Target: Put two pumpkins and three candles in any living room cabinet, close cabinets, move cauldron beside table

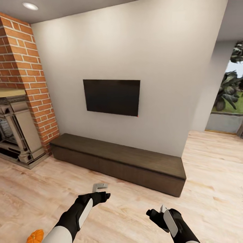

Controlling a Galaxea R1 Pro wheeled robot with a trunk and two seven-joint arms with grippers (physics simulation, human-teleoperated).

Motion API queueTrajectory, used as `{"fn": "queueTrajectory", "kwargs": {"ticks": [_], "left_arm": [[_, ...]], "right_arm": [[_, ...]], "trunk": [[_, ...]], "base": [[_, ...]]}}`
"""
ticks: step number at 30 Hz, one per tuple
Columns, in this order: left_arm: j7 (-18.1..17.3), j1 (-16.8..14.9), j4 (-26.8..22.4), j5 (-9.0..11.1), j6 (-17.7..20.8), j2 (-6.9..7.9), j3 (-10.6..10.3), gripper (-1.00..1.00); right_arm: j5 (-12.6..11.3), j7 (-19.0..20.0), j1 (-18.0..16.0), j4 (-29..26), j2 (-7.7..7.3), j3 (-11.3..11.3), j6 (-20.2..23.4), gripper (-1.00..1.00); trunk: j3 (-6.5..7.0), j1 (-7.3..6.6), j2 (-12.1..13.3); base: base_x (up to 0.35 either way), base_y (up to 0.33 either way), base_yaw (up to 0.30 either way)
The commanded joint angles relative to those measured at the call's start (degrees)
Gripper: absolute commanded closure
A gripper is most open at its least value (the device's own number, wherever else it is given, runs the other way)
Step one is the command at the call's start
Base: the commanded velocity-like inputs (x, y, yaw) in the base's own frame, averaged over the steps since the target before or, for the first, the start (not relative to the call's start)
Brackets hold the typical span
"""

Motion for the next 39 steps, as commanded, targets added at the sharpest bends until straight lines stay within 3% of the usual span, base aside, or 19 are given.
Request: {"fn": "queueTrajectory", "kwargs": {"ticks": [1,17,28,39], "left_arm": [[0.11,0.00,-0.08,0.57,0.30,0.04,-0.10,-1.00],[0.16,0.00,-0.08,0.57,0.30,0.04,-0.10,-1.00],[0.11,0.00,-0.08,0.57,0.30,0.04,-0.10,-1.00],[0.11,0.00,-0.08,0.57,0.30,0.04,-0.10,-1.00]], "right_arm": [[-0.61,-0.46,-0.02,-0.10,0.07,-0.21,0.19,-1.00],[-0.61,-0.46,-0.02,-0.11,0.07,-0.26,0.22,-1.00],[-0.62,-0.46,-0.02,-0.07,-0.15,-0.30,0.19,-1.00],[-0.70,-0.46,-0.02,-0.03,-0.54,-0.30,0.18,-1.00]], "trunk": [[-0.07,0.05,-0.05],[-0.56,0.05,-0.05],[-0.90,0.05,-0.05],[-1.23,0.05,-0.05]], "base": [[0.271,0.163,-0.266],[0.265,0.077,-0.266],[0.057,0.021,-0.266],[0.096,0.164,-0.266]]}}
